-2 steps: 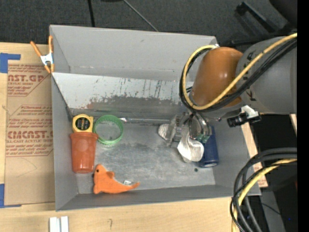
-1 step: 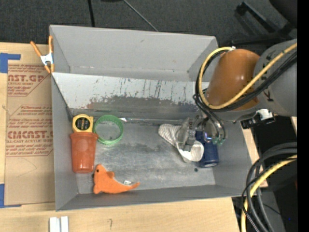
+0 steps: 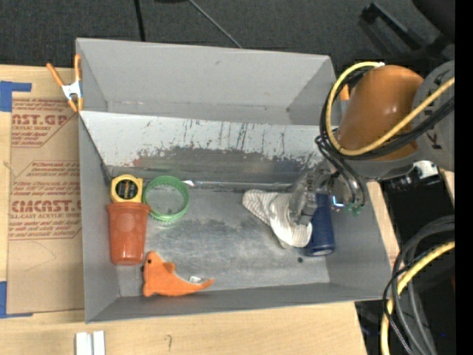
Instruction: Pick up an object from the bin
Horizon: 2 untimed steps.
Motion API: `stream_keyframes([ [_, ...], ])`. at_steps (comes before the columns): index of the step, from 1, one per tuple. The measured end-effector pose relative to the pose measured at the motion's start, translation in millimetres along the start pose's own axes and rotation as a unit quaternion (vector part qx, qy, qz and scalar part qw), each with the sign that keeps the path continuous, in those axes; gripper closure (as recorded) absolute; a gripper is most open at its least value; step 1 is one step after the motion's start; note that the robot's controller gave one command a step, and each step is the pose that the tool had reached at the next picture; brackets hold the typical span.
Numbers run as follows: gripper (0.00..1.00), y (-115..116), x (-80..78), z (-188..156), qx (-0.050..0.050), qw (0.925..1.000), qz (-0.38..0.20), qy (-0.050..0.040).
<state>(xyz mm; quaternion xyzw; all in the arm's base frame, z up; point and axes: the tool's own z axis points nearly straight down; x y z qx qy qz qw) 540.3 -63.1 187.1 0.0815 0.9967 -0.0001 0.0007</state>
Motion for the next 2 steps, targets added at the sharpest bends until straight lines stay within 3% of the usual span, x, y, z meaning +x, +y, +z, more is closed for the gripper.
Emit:
stream_keyframes([
  [1, 1.0, 27, 10.7, -3, 0.0, 0.998, -0.063, -0.0003],
  [2, 0.0, -15, 13.0, -9, 0.001, 0.996, -0.09, -0.0005],
])
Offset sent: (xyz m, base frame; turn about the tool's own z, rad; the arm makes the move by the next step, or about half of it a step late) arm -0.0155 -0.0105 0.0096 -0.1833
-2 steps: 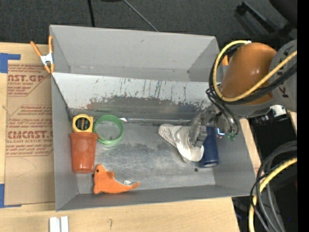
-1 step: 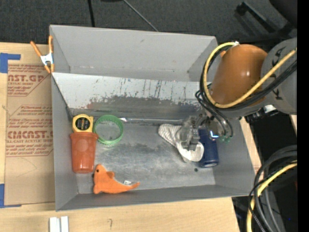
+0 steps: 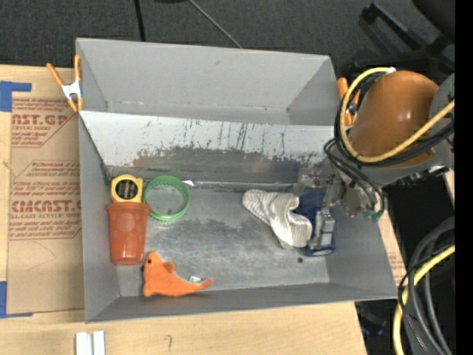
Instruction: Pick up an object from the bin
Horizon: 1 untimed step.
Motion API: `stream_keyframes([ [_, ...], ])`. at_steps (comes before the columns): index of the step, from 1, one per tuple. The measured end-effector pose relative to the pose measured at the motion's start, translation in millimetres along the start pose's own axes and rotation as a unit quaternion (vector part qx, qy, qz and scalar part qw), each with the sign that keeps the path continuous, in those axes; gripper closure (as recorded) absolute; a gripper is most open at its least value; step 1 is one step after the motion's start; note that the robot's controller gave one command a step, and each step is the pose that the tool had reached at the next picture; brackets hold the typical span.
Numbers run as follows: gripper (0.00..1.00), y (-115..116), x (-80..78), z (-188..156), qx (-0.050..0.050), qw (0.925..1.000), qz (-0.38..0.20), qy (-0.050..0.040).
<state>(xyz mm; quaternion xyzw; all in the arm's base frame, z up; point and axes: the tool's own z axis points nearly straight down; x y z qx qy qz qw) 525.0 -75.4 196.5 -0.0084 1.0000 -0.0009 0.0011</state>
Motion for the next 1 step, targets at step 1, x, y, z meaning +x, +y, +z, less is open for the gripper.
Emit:
stream_keyframes([
  [1, 0.0, 2.0, -0.3, 0.0, -0.001, 1.0, -0.001, -0.0001],
])
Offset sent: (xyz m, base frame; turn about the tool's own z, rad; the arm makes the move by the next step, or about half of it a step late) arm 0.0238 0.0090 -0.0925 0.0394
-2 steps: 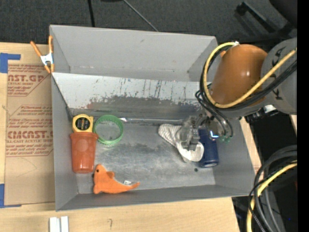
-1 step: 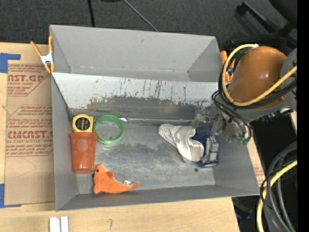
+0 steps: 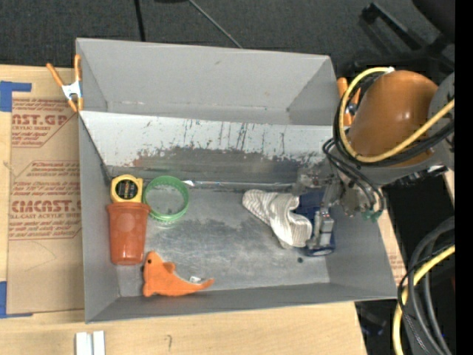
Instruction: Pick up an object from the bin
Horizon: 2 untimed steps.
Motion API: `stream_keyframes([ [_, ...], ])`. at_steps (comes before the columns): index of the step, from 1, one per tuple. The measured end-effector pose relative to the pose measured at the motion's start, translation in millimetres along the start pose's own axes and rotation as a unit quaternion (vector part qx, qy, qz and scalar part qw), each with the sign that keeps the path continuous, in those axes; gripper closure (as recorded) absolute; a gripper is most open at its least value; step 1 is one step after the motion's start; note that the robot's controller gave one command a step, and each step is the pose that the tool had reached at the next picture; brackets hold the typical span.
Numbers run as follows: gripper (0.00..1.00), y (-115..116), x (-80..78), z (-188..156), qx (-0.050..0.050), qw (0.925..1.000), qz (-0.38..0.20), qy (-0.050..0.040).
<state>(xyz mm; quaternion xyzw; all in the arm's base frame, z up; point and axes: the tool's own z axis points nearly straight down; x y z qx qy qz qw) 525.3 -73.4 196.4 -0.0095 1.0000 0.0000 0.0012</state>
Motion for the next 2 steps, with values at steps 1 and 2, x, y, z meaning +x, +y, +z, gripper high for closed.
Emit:
stream_keyframes([
  [1, 1.0, 7.7, -23.7, 93.0, -0.001, 0.9998, 0.02, 0.0007],
  [2, 0.0, 7.6, -23.7, 93.1, -0.001, 0.9998, 0.021, 0.0006],
])
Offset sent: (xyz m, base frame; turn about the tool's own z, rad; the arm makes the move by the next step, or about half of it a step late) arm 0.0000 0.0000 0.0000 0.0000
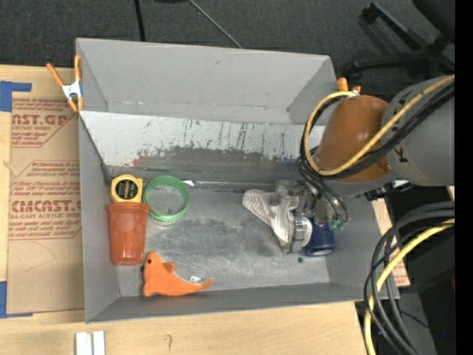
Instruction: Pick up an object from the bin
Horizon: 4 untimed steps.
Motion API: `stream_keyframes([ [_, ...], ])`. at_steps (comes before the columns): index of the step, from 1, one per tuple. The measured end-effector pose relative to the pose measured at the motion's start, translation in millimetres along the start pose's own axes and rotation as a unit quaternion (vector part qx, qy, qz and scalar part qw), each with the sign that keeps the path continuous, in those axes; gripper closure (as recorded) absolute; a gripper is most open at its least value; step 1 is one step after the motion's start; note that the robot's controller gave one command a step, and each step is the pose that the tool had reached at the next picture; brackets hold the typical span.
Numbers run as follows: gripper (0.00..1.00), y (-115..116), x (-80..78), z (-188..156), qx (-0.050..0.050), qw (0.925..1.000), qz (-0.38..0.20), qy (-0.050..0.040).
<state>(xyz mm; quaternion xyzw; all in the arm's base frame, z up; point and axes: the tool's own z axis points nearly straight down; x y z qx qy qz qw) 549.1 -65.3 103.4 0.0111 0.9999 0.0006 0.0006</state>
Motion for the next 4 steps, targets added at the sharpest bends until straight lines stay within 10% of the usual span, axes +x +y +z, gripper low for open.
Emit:
stream_keyframes([
  [1, 0.0, 0, 0.0, 0, 0.0, 1.0, 0.0, 0.0],
  [2, 1.0, 8, -6.6, 33, 0.0, 0.9998, 0.02, -0.0007],
  [3, 1.0, 8, -6.6, 33, 0.0, 0.9998, 0.02, -0.0007],
  [4, 1.0, 17, -45.6, -118, 0.0, 0.9999, 0.017, -0.0021],
])
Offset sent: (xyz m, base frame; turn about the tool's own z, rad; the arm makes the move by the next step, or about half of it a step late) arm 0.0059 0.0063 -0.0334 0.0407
